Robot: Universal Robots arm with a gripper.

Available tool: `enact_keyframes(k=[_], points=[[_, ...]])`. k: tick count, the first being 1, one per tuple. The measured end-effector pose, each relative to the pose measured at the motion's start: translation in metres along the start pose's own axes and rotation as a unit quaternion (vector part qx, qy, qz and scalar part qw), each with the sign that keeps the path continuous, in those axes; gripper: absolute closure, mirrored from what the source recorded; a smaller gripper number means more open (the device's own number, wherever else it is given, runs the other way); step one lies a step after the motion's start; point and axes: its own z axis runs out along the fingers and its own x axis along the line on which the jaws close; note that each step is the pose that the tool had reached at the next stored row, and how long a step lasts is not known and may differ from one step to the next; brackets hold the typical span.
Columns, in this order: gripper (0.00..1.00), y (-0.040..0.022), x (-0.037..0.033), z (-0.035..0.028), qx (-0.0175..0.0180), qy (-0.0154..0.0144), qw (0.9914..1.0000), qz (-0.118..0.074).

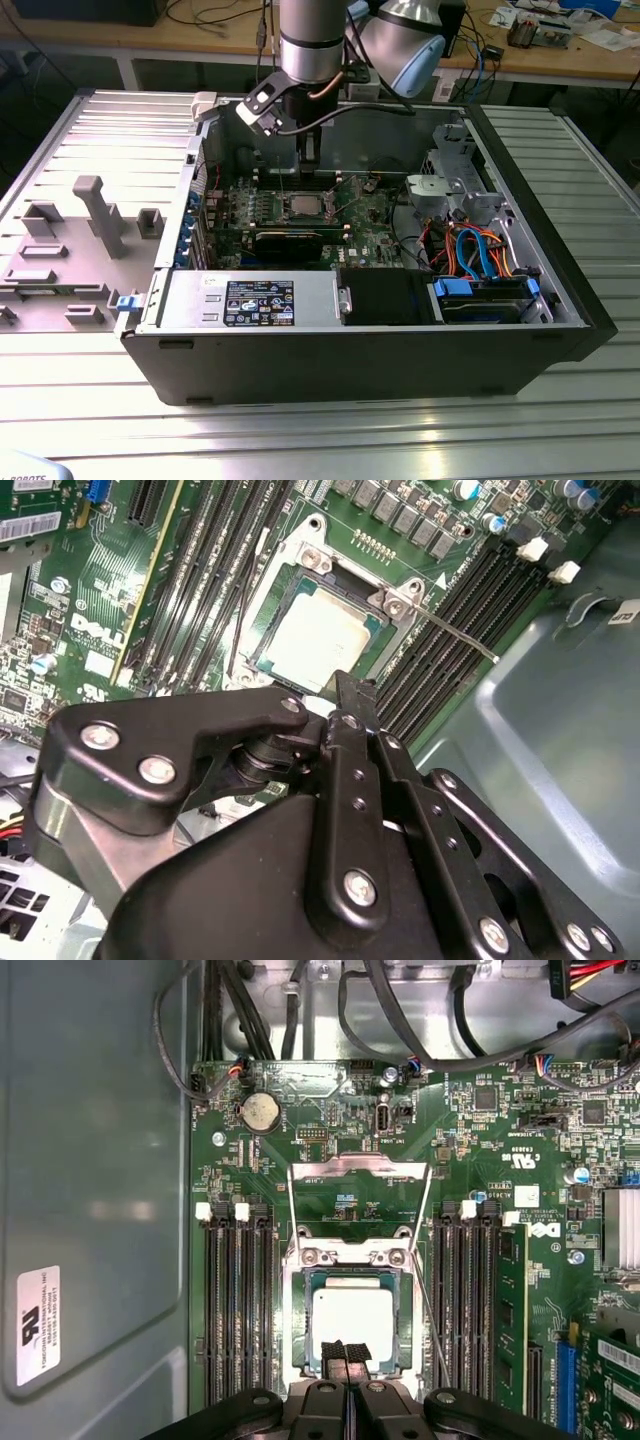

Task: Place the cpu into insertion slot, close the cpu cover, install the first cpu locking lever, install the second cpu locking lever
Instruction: 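Close the cpu cover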

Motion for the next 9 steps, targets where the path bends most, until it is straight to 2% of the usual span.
enact_keyframes(k=[9], points=[[0.89,0.0001,0.0001,-0.0062,0.0,0.0,1.0,0.0]])
